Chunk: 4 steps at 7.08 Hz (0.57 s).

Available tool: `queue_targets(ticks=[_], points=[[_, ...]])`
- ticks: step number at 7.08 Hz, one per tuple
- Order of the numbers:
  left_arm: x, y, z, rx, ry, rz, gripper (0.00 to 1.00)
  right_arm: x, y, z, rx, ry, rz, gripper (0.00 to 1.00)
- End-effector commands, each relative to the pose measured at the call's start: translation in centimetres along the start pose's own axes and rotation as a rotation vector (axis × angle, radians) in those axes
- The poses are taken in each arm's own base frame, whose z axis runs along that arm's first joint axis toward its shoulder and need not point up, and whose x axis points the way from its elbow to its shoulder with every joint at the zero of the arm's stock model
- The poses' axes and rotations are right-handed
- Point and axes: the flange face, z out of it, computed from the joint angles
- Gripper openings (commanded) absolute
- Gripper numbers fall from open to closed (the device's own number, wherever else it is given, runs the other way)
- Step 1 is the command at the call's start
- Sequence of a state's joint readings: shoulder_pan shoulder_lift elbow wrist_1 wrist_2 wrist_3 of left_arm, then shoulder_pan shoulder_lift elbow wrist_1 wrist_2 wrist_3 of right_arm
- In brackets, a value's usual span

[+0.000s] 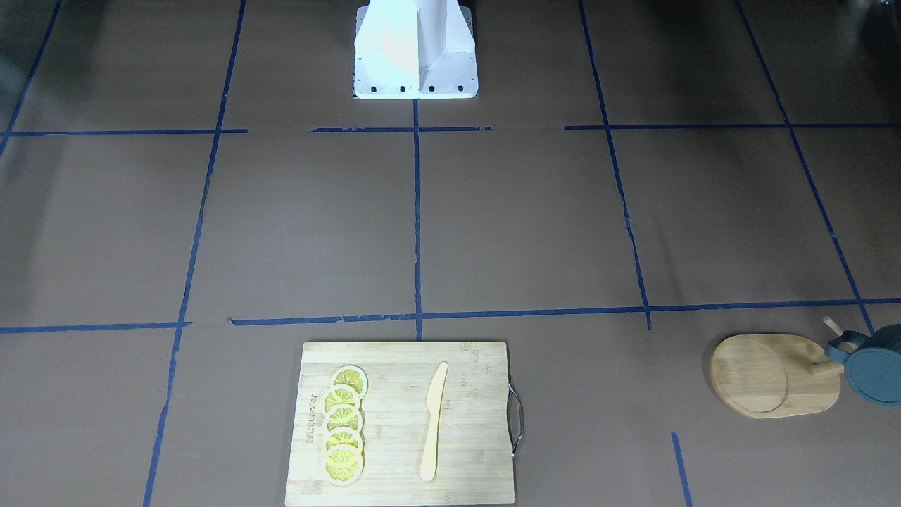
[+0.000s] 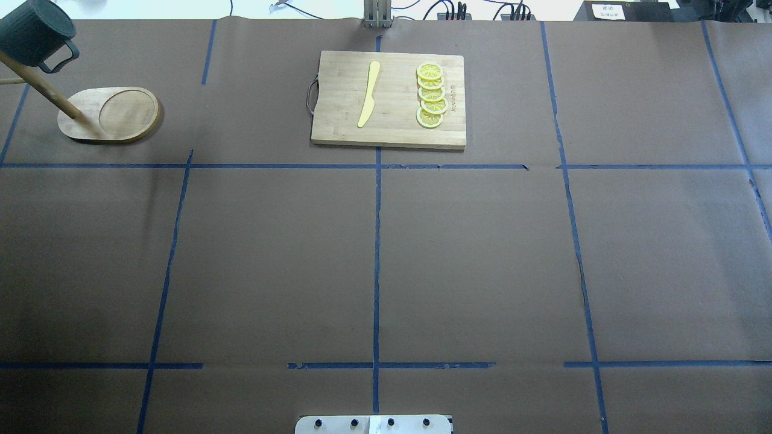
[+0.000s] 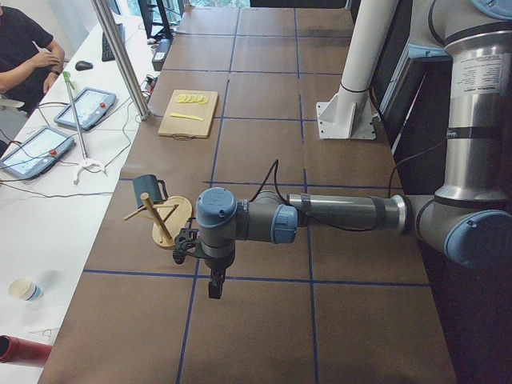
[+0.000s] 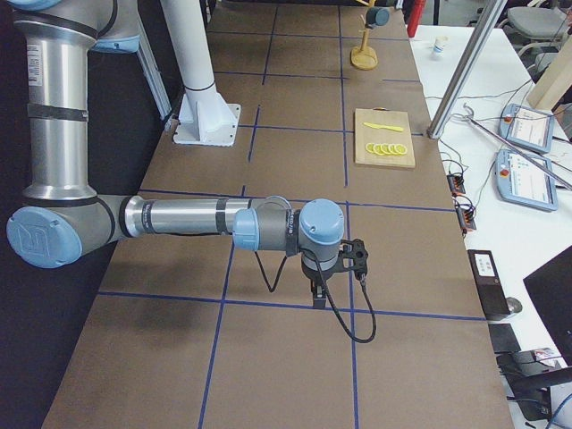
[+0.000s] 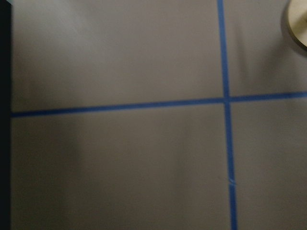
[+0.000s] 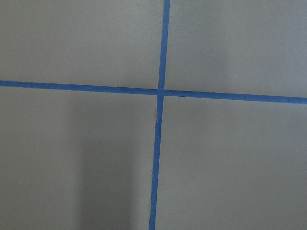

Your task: Hang cup on storage rack

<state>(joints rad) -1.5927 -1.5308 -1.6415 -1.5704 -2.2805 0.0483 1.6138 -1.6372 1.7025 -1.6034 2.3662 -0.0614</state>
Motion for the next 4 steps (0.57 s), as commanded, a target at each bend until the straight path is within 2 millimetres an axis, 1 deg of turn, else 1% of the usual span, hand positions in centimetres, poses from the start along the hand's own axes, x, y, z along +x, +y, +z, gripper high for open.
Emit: queue_targets(ticks=[1, 3, 4], points=[[0.7, 0.0, 0.7, -0.031, 0.039, 0.003, 1.00, 0.2, 0.2, 0.2, -0.005, -0.004, 0.006, 1.00], [0.6, 0.2, 0.8, -0.035, 0.040, 0.000, 1.00, 1.2, 0.7, 1.7, -0.030, -0.053, 0.036, 1.00], [0.7, 0.2, 0.8, -0.035, 0.050, -0.001, 1.00, 1.5, 0.8, 2.0, -0.037, -0.055, 0.043, 1.00]])
